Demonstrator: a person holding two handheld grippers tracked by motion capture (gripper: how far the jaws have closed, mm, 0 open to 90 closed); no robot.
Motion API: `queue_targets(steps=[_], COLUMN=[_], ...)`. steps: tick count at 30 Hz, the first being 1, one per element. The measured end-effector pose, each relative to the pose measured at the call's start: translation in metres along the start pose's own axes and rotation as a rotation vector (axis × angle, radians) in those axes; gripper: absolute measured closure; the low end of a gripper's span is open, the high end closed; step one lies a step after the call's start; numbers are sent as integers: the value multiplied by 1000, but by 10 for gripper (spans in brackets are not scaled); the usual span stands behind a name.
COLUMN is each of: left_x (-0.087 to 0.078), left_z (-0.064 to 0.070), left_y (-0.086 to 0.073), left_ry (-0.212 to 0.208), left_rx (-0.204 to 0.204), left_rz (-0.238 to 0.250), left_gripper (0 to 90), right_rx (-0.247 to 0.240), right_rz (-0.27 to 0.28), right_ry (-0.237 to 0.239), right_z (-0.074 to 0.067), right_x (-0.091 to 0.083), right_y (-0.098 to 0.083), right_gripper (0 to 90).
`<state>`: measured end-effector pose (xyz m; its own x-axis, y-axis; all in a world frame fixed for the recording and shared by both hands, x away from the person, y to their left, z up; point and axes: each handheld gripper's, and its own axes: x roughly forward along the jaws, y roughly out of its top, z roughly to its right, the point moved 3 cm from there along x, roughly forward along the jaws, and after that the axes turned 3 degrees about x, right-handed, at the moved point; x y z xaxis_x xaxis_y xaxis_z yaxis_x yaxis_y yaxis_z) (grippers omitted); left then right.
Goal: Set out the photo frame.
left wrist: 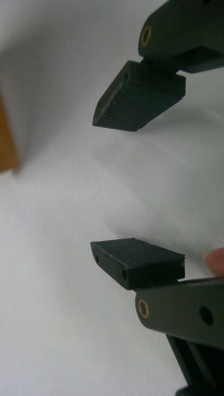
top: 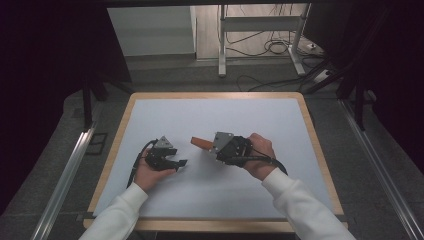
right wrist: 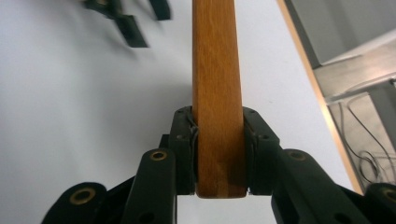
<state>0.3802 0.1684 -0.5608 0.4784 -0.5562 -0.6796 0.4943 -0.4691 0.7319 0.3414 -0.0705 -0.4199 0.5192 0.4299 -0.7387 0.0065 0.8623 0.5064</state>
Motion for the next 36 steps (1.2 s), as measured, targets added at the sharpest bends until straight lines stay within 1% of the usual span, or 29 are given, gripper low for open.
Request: queue_targets(steps=[2,3,6,8,9,11,13,14,17,18,19,21,22,23,24,25,27,28,30,33,34,35,36], left_x=[0,0,0,0,0,0,0,0,-1,-1,-1,-1,-1,-1,-1,-1,-1,0,0,1,1,0,0], left_z=[0,0,1,2,3,3,3,4,3,3,3,3,3,2,3,3,3,3,3,3,4,3,3], left_y=[0,0,1,1,2,2,2,2,2,2,2,2,2,2,2,2,2,2,2,2,2,2,2], left_ry=[2,1,0,-13,-18,-17,-16,-16,-17,-18,-18,-17,-18,-18,-17,-18,-19,-19,-20,-22,-21,-21,-21], left_rx=[0,8,6,-8,-15,-12,-11,-17,-17,-11,-12,-14,-11,-7,-11,-11,-11,-6,-9,-5,-10,0,0], left_rz=[2,-4,-1,6,12,13,13,13,15,15,14,13,11,11,11,10,10,9,7,4,5,2,2], left_gripper=[343,343,342,341,341,340,339,338,337,336,336,335,334,334,334,334,333,333,333,333,333,332,332], right_rx=[13,16,27,23,33,41,53,72,103,112,112,135,155,155,163,163,173,181,198,231,239,241,246], right_rz=[10,15,30,37,44,52,63,69,68,70,70,70,71,71,68,68,66,68,71,81,86,84,82], right_ry=[24,38,64,66,52,45,31,24,8,2,2,-8,-18,-18,-28,-28,-34,-36,-36,-19,-18,-23,-24], right_z=[-5,-7,-10,-10,-7,-6,-2,2,11,14,14,21,26,26,31,31,36,38,43,50,52,54,55], right_x=[-7,-10,-17,-19,-19,-19,-17,-15,-12,-11,-11,-9,-6,-6,-3,-3,1,2,5,10,12,14,16], right_y=[0,-1,-5,-8,-10,-11,-10,-10,-11,-12,-12,-14,-15,-15,-17,-17,-18,-19,-20,-22,-22,-22,-23], right_gripper=[697,697,696,694,690,686,676,666,651,647,647,639,633,633,616,616,598,591,579,561,552,541,533])
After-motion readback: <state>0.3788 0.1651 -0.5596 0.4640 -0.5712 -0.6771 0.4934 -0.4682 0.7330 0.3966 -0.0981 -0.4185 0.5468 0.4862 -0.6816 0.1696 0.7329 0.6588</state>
